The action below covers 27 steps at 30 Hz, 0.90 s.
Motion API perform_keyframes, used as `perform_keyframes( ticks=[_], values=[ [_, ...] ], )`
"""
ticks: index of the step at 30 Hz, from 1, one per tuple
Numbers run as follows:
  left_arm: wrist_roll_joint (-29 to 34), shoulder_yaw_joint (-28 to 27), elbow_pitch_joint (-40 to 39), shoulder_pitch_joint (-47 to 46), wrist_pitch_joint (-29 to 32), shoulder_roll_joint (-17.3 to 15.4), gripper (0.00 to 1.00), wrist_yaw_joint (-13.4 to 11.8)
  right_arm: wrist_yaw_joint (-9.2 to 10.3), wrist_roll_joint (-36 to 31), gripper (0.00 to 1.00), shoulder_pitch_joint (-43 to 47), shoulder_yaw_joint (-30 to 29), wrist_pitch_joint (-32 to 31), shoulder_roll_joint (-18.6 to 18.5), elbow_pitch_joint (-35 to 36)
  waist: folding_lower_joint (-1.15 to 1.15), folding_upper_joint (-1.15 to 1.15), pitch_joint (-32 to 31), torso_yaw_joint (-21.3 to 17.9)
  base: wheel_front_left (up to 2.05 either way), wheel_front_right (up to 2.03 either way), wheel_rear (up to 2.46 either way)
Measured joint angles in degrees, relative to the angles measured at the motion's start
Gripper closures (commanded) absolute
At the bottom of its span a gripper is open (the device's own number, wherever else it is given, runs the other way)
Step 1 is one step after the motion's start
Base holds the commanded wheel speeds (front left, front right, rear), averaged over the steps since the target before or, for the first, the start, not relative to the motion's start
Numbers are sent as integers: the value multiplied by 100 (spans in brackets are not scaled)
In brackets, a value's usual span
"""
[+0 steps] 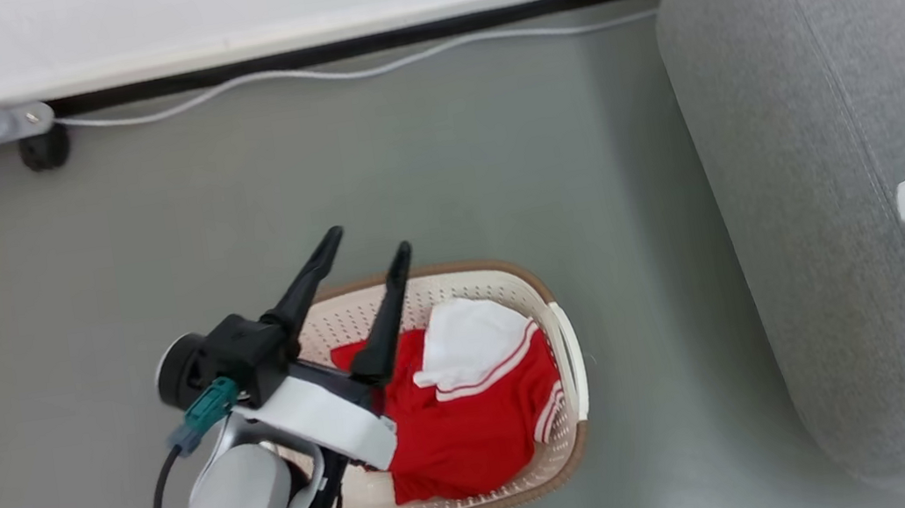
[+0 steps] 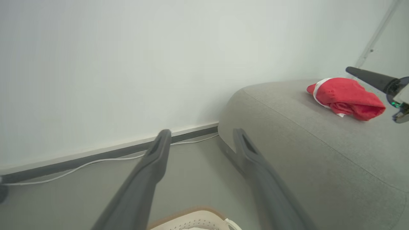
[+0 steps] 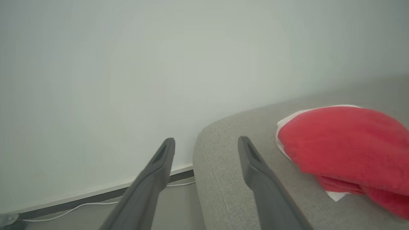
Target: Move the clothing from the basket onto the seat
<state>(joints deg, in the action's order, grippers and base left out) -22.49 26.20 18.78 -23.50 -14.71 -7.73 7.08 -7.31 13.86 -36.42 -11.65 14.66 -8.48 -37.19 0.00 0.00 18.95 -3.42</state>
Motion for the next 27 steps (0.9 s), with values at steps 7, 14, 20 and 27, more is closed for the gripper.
perform_keyframes(
  ticks=[7, 14, 20, 27],
  values=[
    [166, -720, 187, 313, 0, 108, 0, 0, 0, 157, 0, 225, 665, 0, 0, 182, 0, 0, -454, 215, 0, 0, 0],
    [321, -1414, 313, 556, 0, 165, 0, 0, 0, 298, 0, 470, 1274, 0, 1, 477, 0, 0, -830, 378, 0, 0, 0],
    [508, -2076, 346, 869, 0, 245, 0, 0, 0, 391, 0, 755, 1769, -1, 26, 734, 0, 0, -1159, 447, 0, 0, 0],
    [682, -2743, 232, 1243, 0, 353, 0, 0, 0, 409, 0, 1221, 1928, -1, 125, 998, 0, 0, -1375, 435, 0, 0, 0]
  ],
)
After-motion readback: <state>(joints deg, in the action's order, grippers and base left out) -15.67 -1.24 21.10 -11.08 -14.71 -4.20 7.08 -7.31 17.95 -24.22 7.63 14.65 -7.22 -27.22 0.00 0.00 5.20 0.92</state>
